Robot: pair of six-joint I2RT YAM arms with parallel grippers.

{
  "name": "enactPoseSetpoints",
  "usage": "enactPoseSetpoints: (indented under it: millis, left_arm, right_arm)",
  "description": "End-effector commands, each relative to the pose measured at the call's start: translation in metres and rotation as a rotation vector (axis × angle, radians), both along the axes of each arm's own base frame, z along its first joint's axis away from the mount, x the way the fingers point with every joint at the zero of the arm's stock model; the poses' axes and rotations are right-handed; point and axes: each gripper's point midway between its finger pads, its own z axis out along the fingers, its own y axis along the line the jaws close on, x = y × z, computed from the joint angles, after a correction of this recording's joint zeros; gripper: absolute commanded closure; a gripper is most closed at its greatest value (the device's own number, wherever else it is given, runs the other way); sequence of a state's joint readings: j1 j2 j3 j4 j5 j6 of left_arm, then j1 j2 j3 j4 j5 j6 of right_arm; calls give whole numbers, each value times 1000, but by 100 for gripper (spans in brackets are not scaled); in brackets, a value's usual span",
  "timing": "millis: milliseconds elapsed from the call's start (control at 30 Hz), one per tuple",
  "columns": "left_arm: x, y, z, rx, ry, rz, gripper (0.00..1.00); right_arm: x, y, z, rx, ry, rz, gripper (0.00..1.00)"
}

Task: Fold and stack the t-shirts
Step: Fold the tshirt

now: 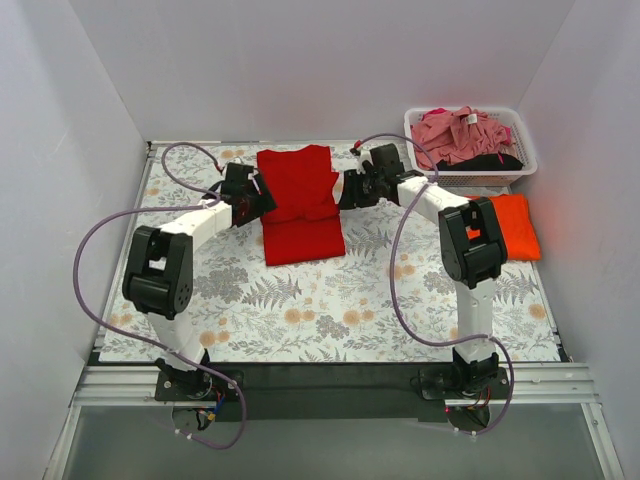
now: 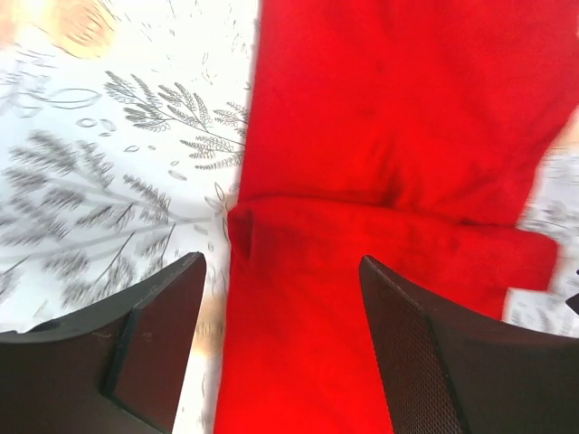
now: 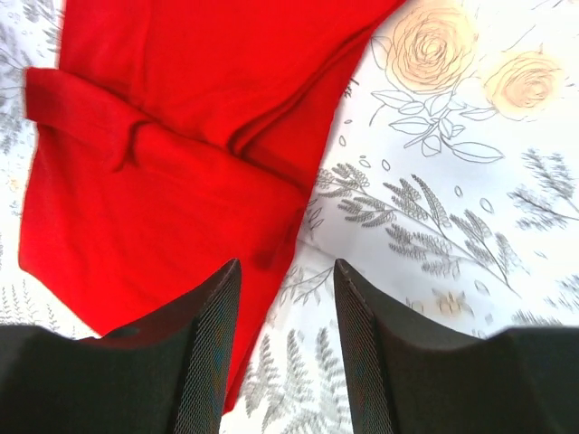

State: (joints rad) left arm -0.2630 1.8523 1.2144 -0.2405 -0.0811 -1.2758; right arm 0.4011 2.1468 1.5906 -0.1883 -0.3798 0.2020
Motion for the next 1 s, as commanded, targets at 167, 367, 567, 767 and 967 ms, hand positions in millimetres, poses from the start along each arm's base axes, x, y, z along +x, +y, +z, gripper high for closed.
enactPoseSetpoints:
  millis: [167,367,567,767,967]
  left_arm:
    - [-48,-39,66,-16,-129,-54,39]
    - [-84,-76,15,-69,-10,-130,78]
    - [-101,-90,-26,-66,92,-174,83]
    - [-119,-93,-43,-62,154,-224,84]
    - [-146,-94,-57,-65,236,-269,84]
  right_arm:
    - [-24,36,74,29,-259,84,65]
    - [-40,71,52,77,-210,183,87]
    - [-43,84,15,70,-146,224,91]
    - [-22,86,-5,33,-172,186,90]
    - [35,79,2,-7,-273,83,86]
